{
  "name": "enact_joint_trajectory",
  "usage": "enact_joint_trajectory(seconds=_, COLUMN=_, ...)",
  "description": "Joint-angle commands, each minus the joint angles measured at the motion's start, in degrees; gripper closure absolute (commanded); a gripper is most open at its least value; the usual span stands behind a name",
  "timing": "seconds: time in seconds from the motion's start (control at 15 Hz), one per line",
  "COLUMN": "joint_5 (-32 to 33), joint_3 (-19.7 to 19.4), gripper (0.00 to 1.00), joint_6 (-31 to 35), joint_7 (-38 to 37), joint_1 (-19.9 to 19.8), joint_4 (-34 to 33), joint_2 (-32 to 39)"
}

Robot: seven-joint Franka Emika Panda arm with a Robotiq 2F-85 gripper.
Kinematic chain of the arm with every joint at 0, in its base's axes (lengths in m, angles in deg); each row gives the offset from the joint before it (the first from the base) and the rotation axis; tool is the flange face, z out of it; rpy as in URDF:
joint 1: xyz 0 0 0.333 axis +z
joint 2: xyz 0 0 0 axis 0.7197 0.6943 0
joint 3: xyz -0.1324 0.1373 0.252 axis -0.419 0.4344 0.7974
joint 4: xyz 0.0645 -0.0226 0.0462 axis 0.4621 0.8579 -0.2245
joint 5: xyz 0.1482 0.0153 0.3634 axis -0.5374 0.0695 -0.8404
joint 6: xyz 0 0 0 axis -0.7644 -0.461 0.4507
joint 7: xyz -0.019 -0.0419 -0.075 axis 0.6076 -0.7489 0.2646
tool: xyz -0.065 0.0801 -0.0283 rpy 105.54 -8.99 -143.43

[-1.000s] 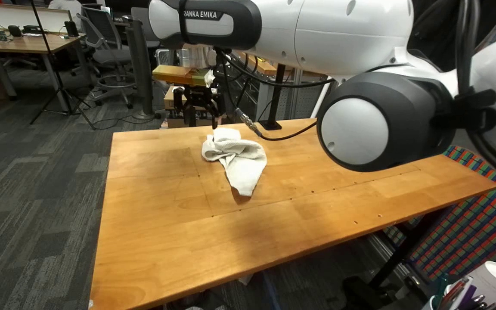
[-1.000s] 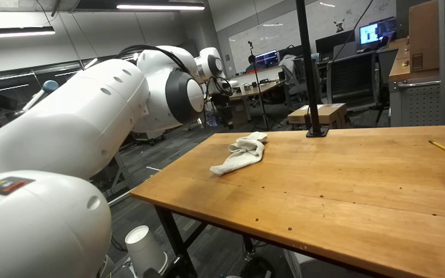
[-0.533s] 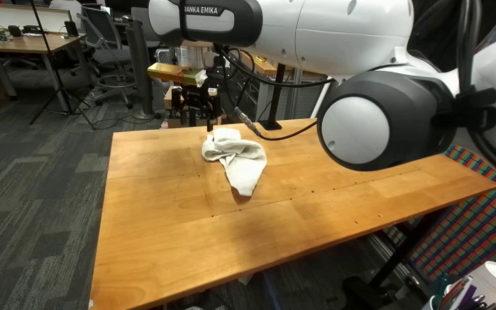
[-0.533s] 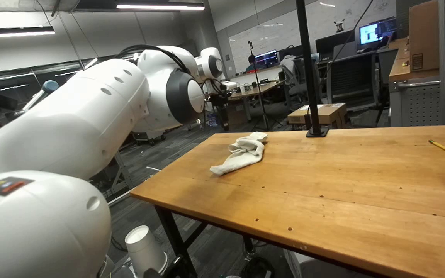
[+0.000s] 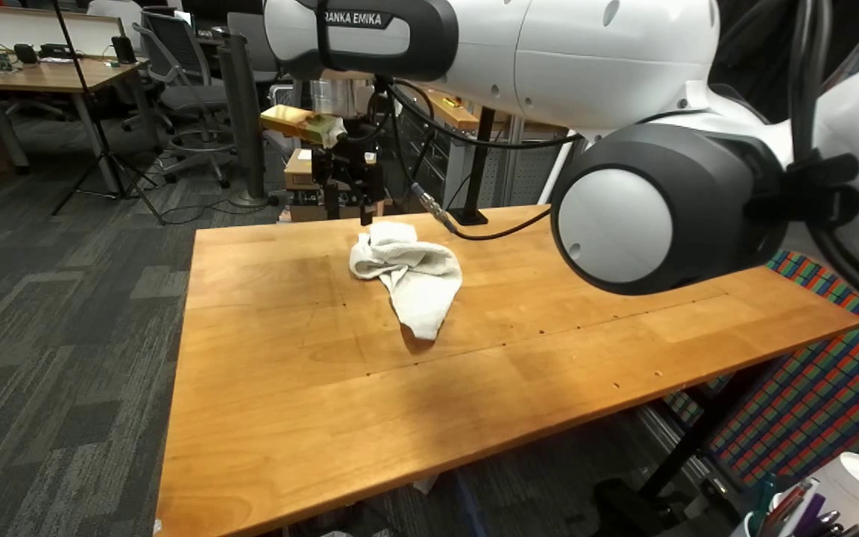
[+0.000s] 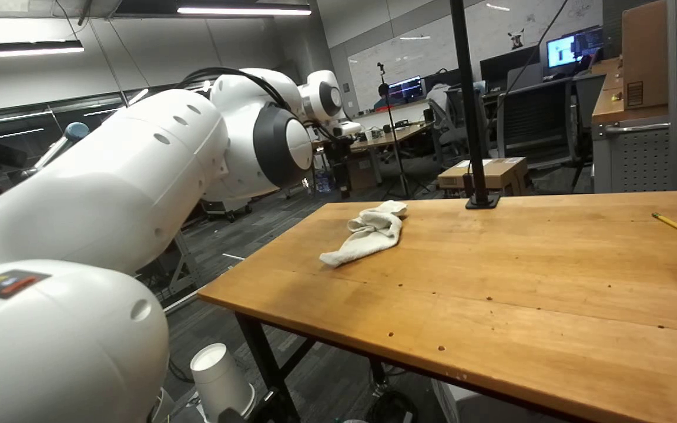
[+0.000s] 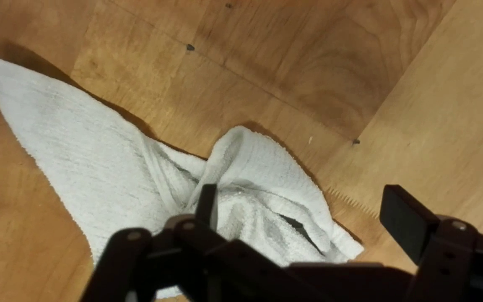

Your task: Fold the white towel

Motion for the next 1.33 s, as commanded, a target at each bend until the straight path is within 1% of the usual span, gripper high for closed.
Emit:
enact_joint_trajectory(seconds=0.0, joint_5=1.62, joint_3=-1.91, gripper=0.0, joint_6=-0.95, joint_7=-9.26, joint_1=0.4, joint_4=0.35, joint_2=-1.78)
enact_joint_trajectory(seconds=0.13, joint_5=2.15, joint_3=-2.22, gripper=0.0, joint_6=-2.02, joint_7=-12.69, joint_1=0.26, joint_4=0.53, joint_2=-2.18)
enact_joint_trajectory(seconds=0.2, joint_5=2.24, joint_3=-2.12, gripper=0.0, joint_6=-2.51, joint_7=-12.97, joint_1=0.16, joint_4=0.6, joint_2=-2.34)
enact_joint_trajectory(seconds=0.73, joint_5=1.27, joint_3=-0.64, gripper=0.0, joint_6=-6.07, joint_7=-11.65, joint_1=-0.34, joint_4=0.87, joint_2=-2.81)
enact_joint_trajectory(seconds=1.27, joint_5=0.82, joint_3=-0.1, gripper=0.0, joint_6=-2.66, joint_7=-14.19, joint_1=-0.16, joint_4=-0.22, joint_2=-1.49)
